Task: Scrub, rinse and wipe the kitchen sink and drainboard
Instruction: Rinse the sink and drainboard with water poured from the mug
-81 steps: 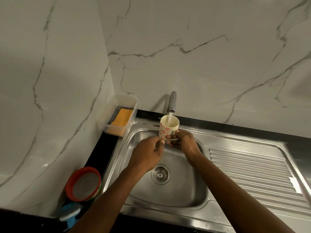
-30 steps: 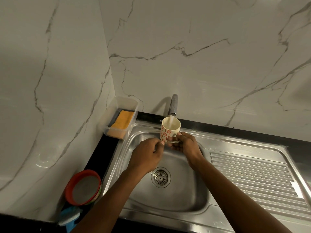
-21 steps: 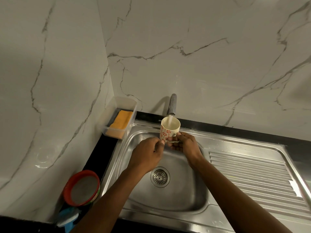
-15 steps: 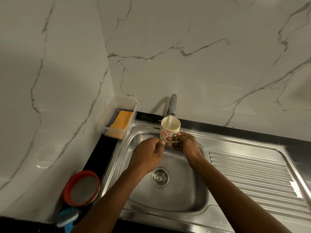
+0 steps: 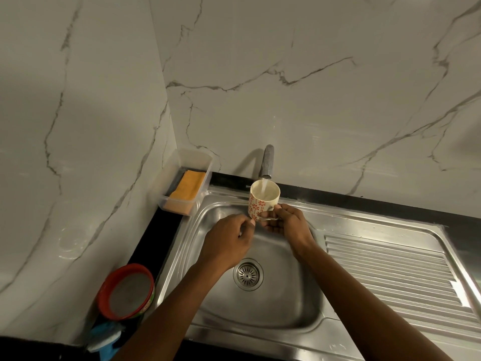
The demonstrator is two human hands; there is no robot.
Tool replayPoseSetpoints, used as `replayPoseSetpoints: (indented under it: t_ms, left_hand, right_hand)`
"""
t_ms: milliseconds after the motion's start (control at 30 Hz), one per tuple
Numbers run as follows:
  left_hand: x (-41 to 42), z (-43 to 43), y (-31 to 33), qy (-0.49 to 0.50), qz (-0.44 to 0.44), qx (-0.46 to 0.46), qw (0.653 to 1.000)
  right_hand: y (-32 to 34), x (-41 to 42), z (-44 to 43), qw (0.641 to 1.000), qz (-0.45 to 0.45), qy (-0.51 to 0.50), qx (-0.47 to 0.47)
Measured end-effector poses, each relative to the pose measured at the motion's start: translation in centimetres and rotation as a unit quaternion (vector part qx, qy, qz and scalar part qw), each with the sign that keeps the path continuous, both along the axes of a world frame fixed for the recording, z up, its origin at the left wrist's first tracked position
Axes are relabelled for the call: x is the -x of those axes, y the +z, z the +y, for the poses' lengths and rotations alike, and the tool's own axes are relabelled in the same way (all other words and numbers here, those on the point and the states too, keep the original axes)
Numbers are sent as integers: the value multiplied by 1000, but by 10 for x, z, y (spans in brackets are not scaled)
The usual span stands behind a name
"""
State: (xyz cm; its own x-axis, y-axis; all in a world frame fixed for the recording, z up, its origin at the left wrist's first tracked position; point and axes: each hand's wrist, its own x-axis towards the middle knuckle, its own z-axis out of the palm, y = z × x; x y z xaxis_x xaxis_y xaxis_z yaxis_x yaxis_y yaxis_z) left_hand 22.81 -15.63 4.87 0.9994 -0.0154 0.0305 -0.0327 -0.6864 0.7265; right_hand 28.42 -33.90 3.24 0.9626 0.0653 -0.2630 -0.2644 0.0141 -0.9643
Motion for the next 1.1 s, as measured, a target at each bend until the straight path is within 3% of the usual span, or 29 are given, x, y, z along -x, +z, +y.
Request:
replayPoseSetpoints:
  t_ms: [533,700,1100]
  left_hand:
    - [6,-4,-4,12,16,-26,999]
    - [6,-12,-13,18,56,-33,998]
    - [13,-164,-52,-100,89,-50,990]
  right_hand:
    - [-8,4,-9,1000,-5,11,7]
    - [-2,26,-31,1000,-9,17,-5]
    - [6,118,-200,999,20,-41,10]
